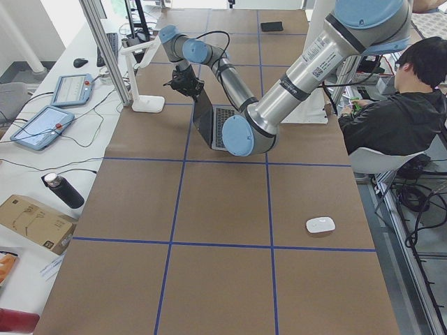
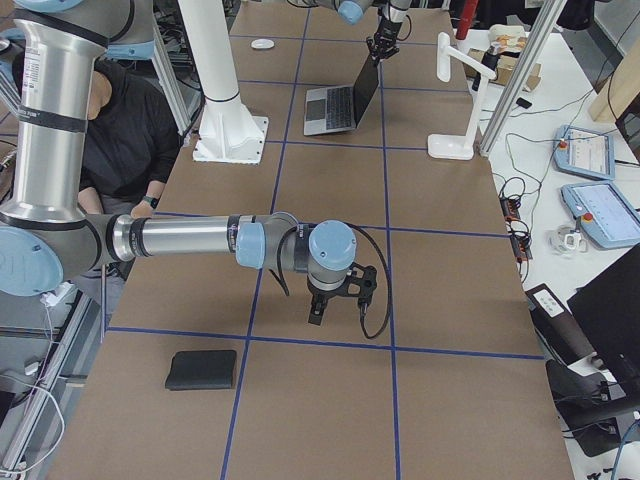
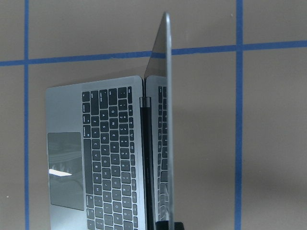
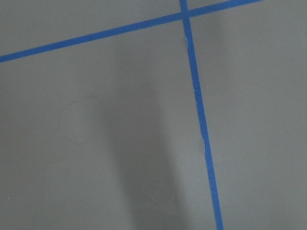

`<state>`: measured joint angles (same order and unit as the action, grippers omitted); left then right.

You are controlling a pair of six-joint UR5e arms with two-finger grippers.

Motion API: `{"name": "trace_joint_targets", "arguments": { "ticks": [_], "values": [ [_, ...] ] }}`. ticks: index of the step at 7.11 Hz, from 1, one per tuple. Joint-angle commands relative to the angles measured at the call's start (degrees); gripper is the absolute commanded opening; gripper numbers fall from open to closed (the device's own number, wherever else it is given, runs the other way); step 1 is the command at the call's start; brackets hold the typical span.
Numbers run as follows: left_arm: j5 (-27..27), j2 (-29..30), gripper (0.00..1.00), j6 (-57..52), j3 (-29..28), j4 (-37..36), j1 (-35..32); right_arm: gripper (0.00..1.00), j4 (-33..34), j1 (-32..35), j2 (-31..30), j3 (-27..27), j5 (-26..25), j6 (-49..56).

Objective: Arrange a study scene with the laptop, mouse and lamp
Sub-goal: 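Slide the laptop with the left gripper toward the white lamp base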

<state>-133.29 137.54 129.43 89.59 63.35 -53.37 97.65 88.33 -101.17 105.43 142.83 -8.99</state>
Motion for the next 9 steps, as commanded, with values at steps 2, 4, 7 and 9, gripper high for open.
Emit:
{"name": "trace_joint_targets", "arguments": {
  "ticks": [2,4,7,9],
  "values": [
    [0.4,2.27,0.0,0.04,-6.5,5.81,-0.59,0.99,0.0,0.0,0.01,0.04,0.0,-0.06],
    [0.32,3.78,0.0,0.04,-9.95,8.1,-0.59,0.99,0.09,0.0,0.01,0.03,0.0,-0.06],
    [0.32,3.69,0.0,0.21,-10.05,8.72,-0.59,0.99,0.0,0.0,0.01,0.04,0.08,-0.06],
    [0.32,3.7,0.0,2.49,-10.14,10.82,-0.59,0.99,0.0,0.0,0.01,0.04,0.08,-0.06]
  ]
}}
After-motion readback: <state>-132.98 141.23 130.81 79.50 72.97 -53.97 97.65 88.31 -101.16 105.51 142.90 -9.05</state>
